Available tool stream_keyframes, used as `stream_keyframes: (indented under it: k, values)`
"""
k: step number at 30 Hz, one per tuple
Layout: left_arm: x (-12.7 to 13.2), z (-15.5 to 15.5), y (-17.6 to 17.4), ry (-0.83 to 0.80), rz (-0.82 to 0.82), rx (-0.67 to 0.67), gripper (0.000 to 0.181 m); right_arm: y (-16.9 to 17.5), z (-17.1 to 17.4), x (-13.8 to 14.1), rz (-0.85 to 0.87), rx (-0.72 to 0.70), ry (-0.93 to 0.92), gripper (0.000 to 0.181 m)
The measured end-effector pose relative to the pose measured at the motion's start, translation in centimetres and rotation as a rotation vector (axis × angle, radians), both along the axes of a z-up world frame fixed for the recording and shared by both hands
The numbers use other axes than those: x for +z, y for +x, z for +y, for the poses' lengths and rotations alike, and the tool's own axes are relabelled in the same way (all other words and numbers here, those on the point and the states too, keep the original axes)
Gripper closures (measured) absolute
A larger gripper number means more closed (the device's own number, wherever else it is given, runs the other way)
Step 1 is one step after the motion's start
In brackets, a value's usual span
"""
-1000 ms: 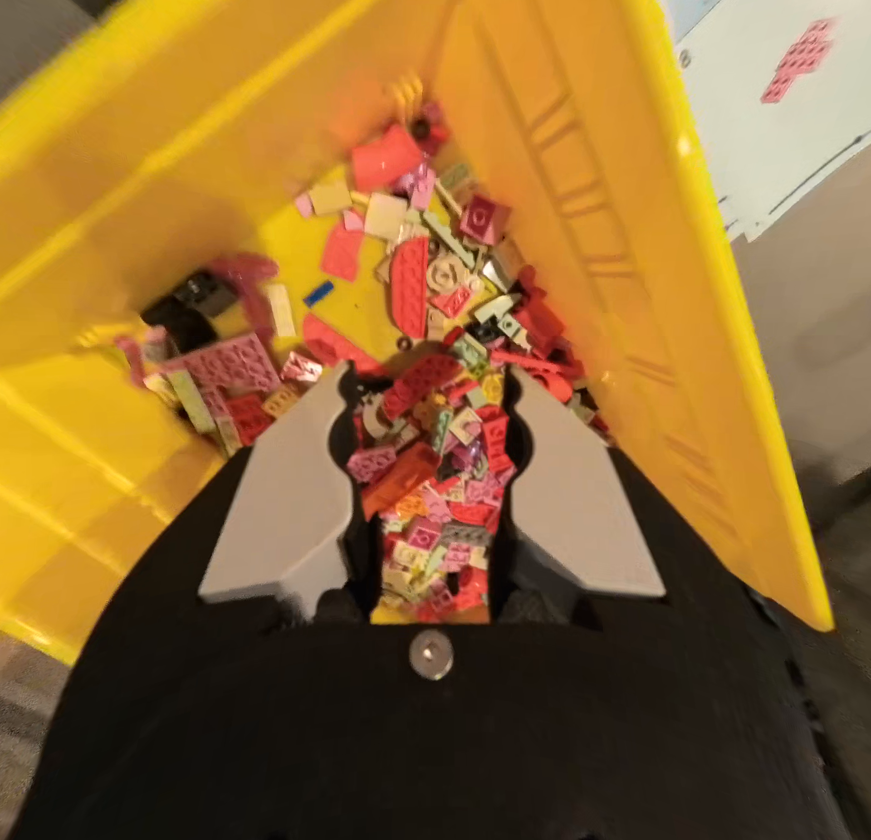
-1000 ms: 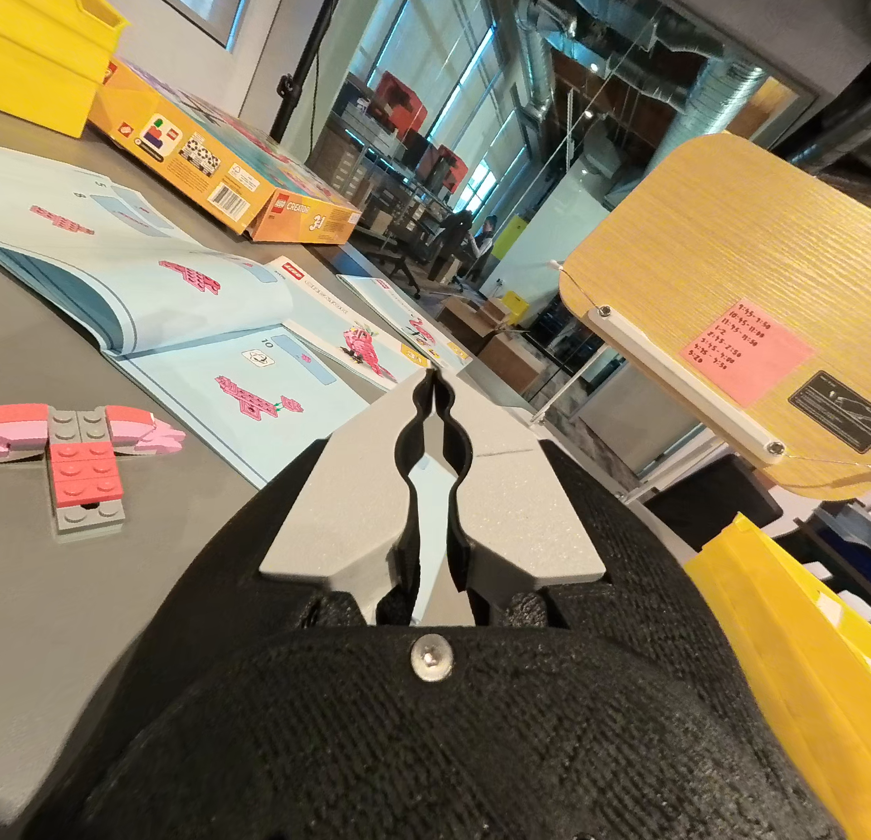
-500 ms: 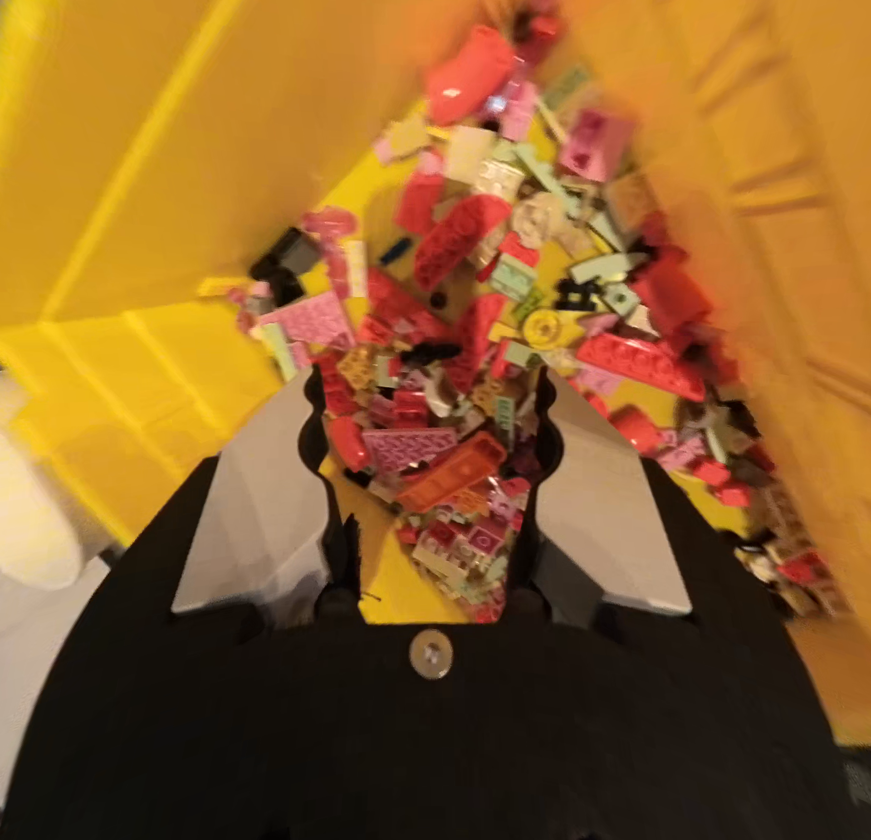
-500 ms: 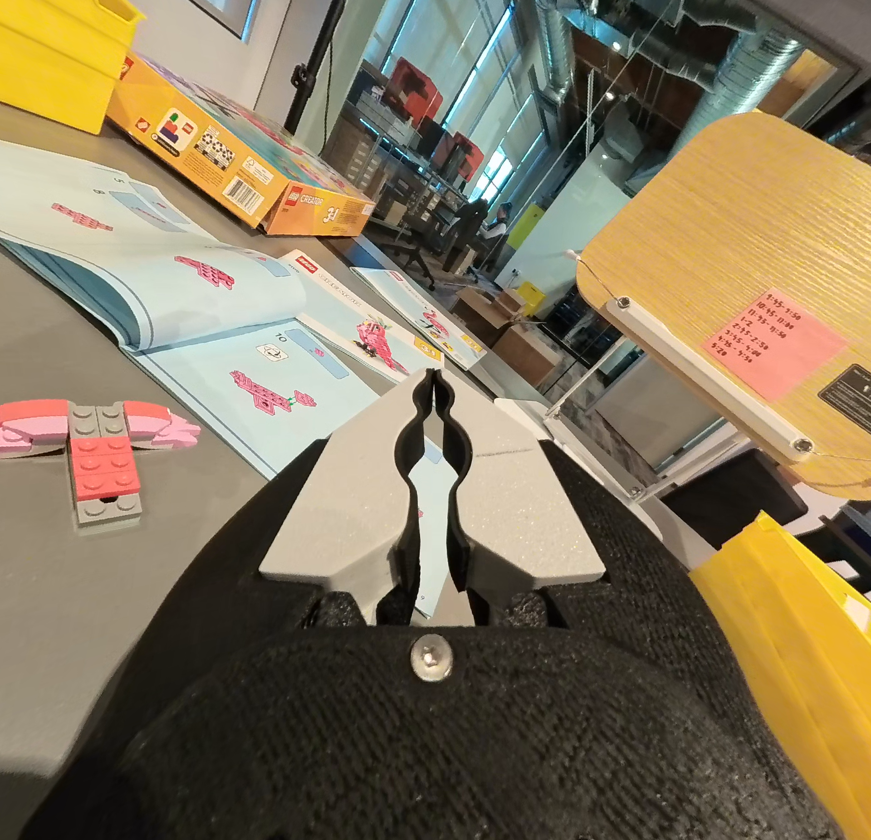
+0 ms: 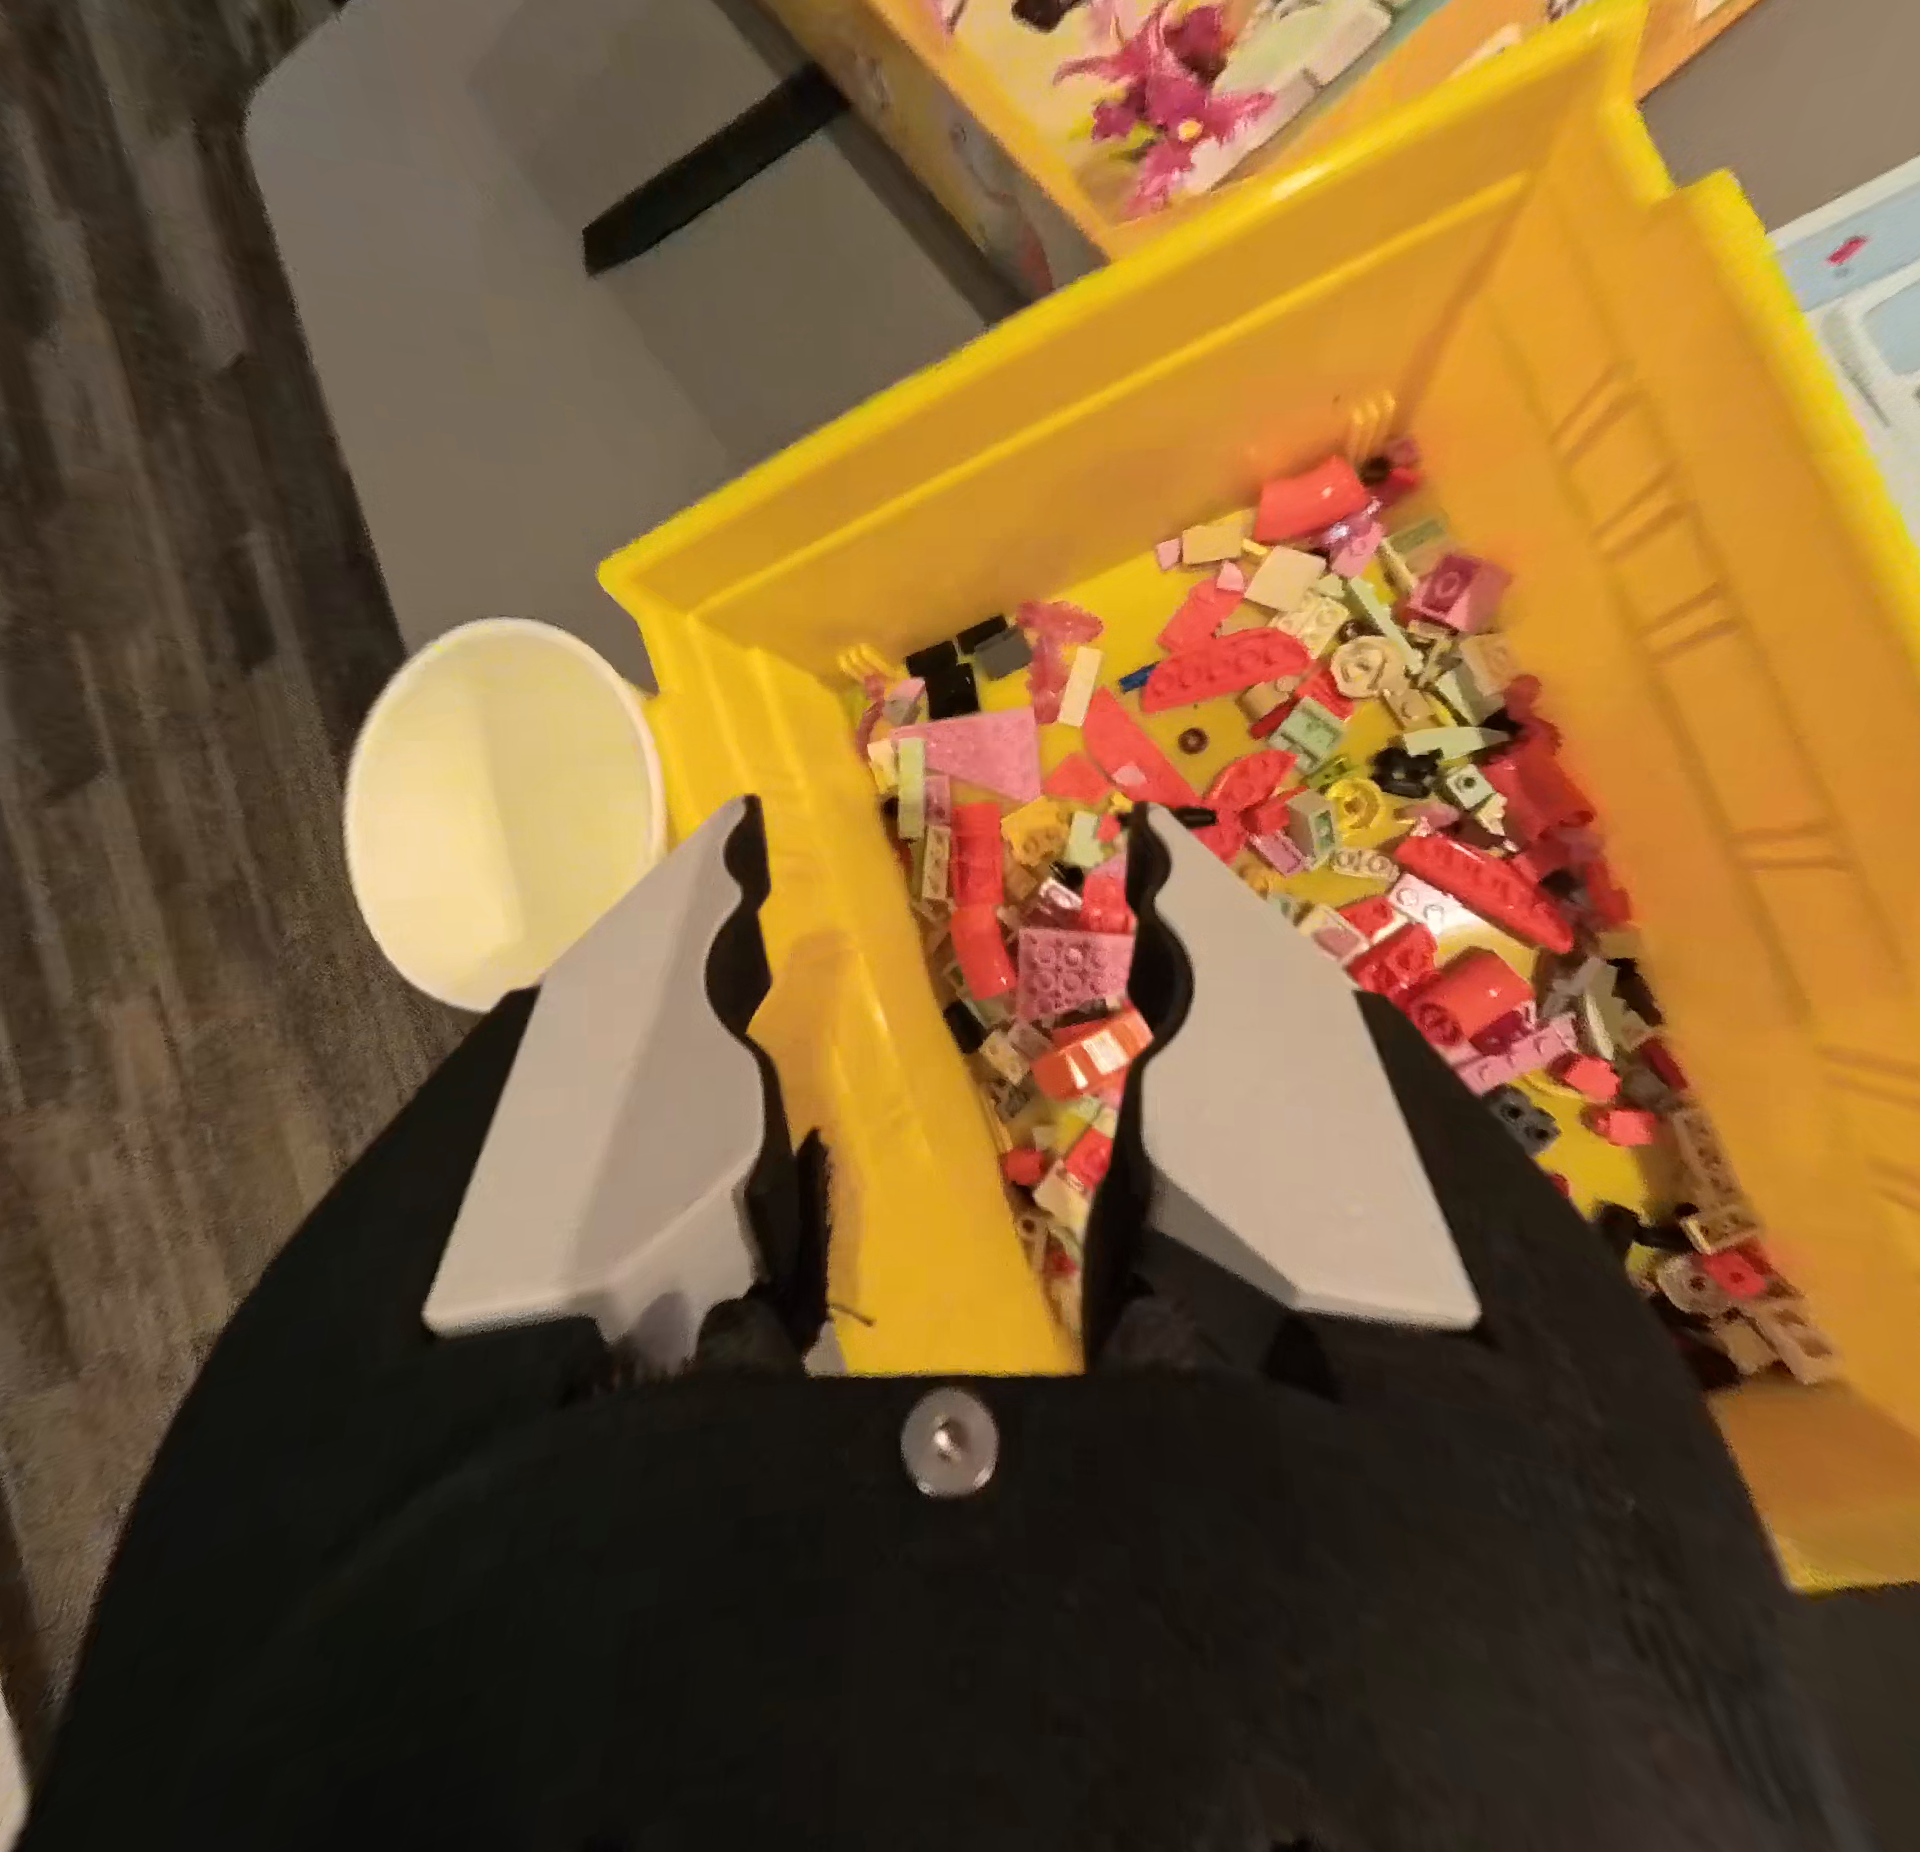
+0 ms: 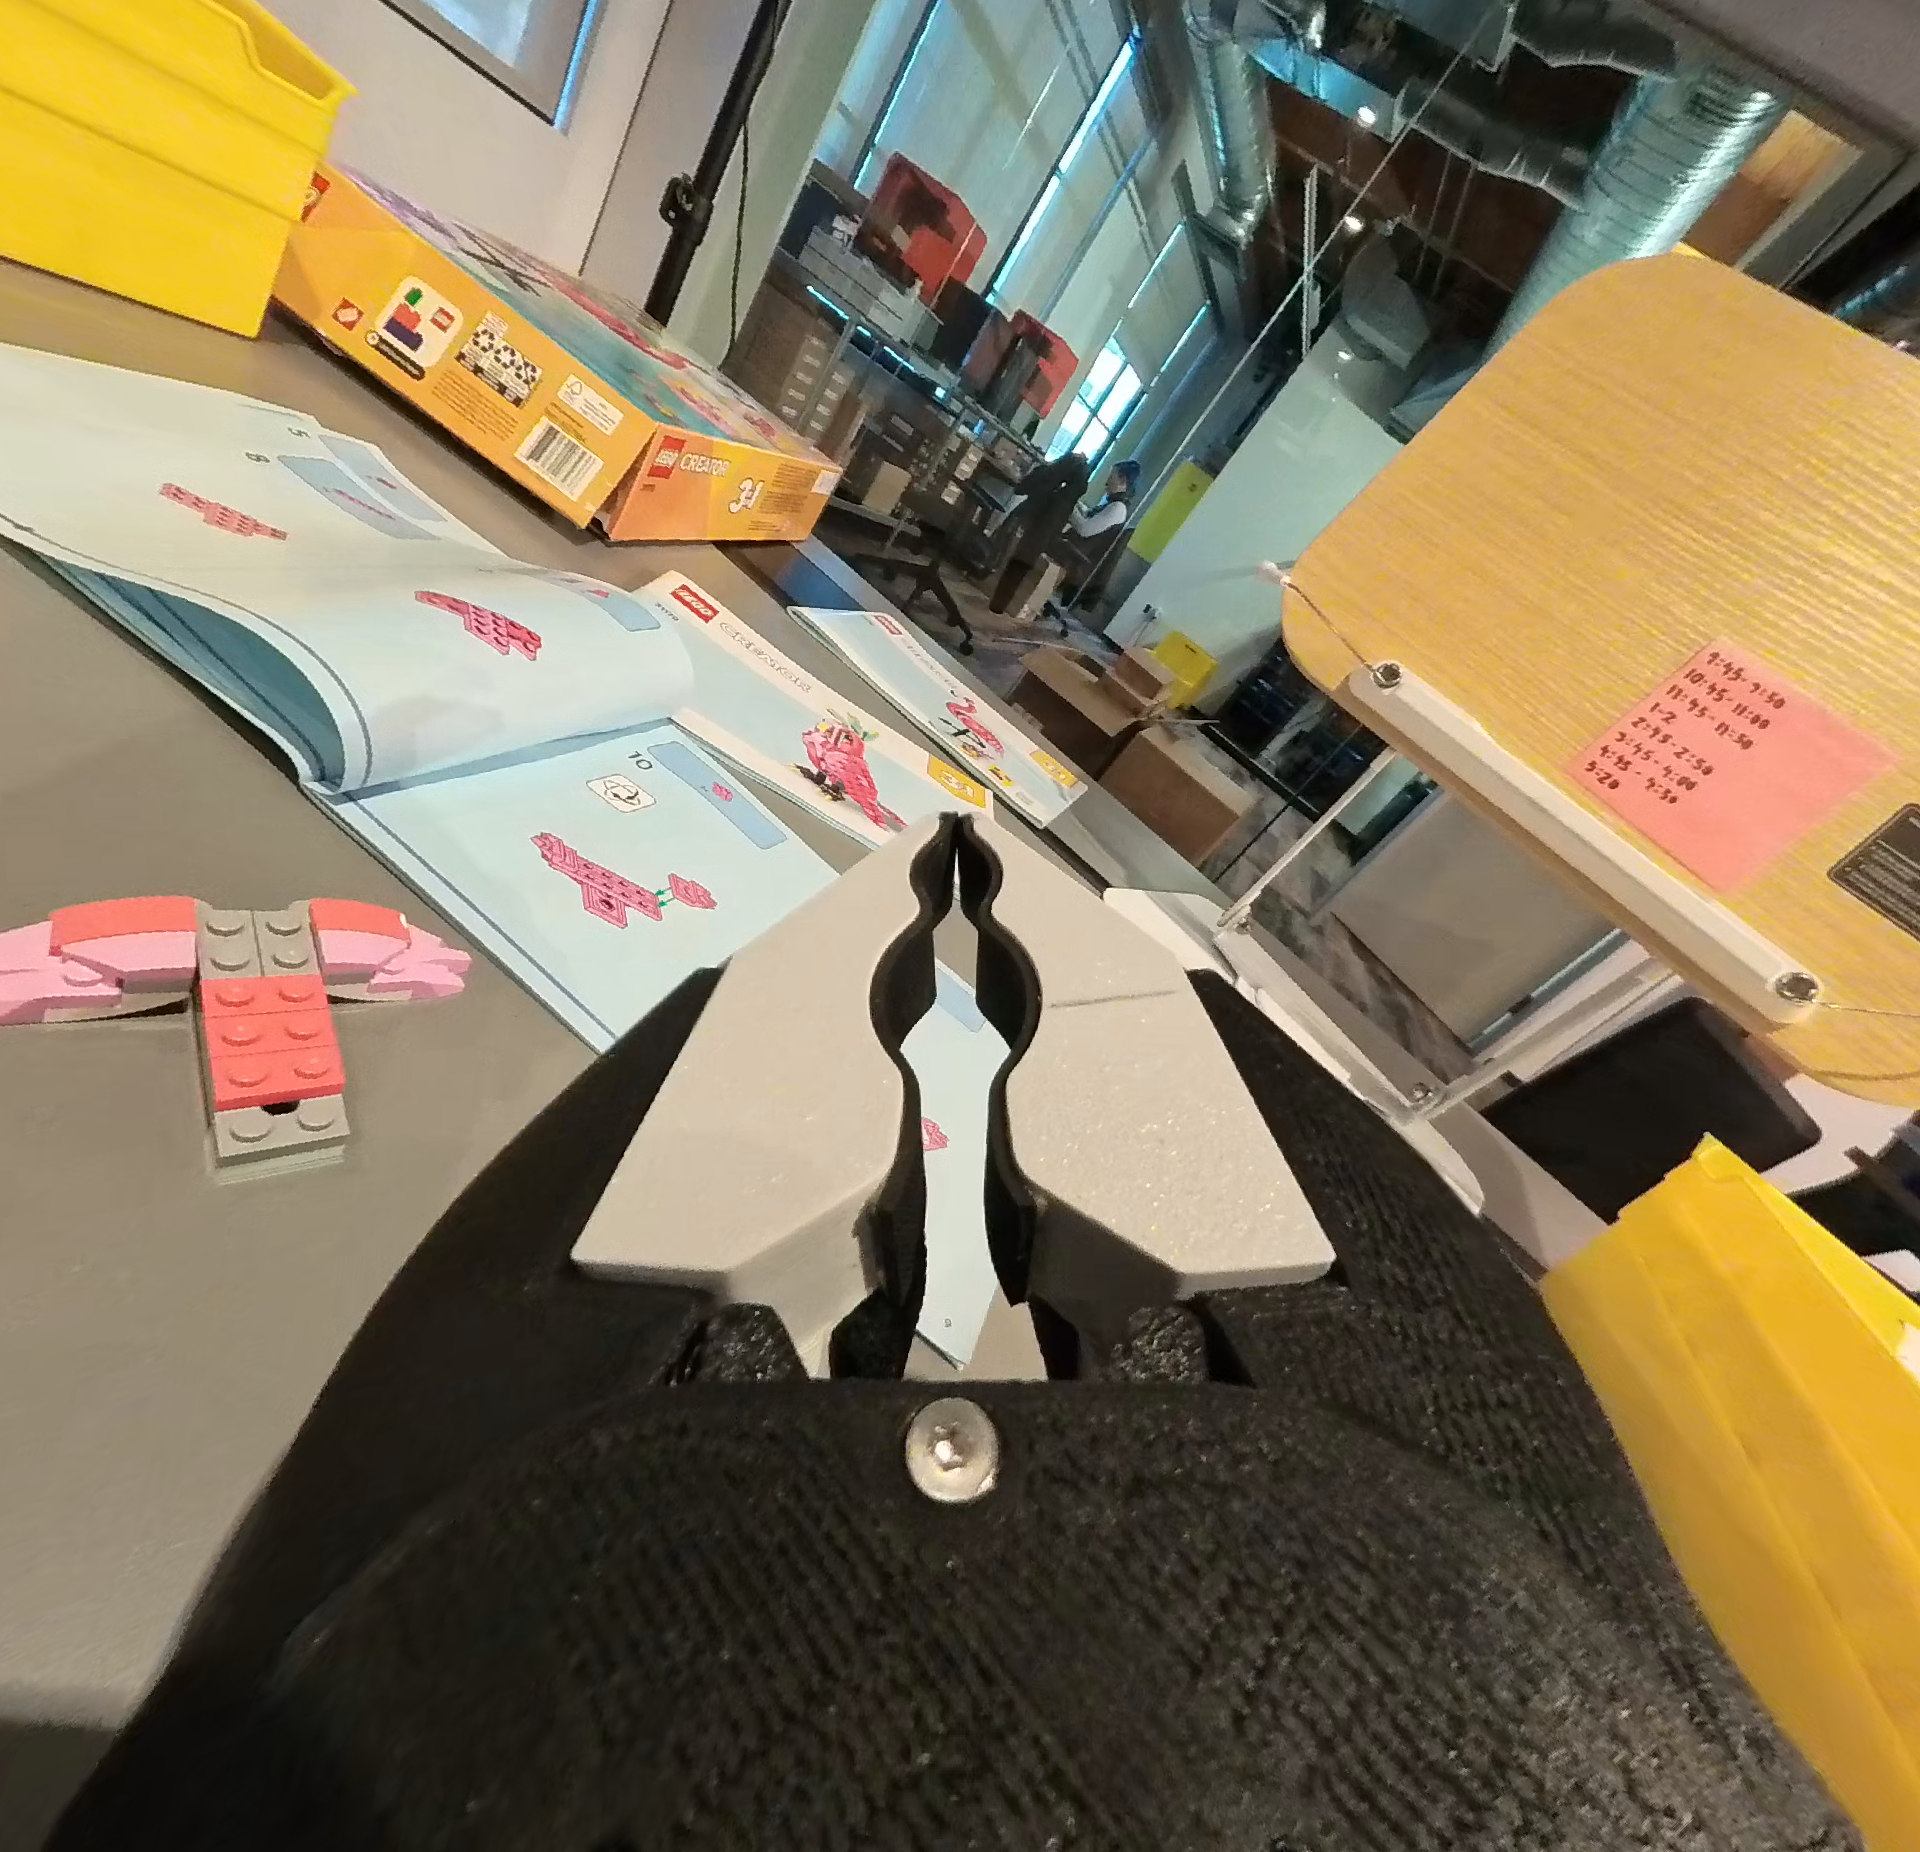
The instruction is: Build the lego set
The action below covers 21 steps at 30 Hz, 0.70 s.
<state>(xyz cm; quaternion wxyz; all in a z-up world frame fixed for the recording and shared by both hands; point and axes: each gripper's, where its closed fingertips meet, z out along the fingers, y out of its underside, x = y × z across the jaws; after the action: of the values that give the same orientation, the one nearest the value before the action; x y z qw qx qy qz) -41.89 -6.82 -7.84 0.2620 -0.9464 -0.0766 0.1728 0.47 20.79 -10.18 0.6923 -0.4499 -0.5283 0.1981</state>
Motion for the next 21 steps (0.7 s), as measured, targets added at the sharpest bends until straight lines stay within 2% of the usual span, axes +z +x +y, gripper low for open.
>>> stream_keyframes:
  k: [6, 10, 15, 21]
  values:
    - [-1.2, -1.0, 1.5, -0.059, -0.021, -0.030, 0.113, 0.0, -0.1, 0.2, 0.012, 0.000, 0.007, 0.181]
    - [-1.7, -0.3, 2.6, -0.063, -0.079, -0.045, 0.113, 0.0, -0.3, 0.2, 0.013, 0.009, 0.012, 0.181]
    - [-2.2, 0.8, 8.9, -0.051, -0.362, -0.218, 0.114, 0.1, -0.3, 0.3, 0.016, 0.011, 0.007, 0.181]
    - [-2.9, 0.2, 9.0, -0.109, -0.297, -0.204, 0.116, 0.2, -0.3, 0.3, 0.017, 0.007, 0.010, 0.181]
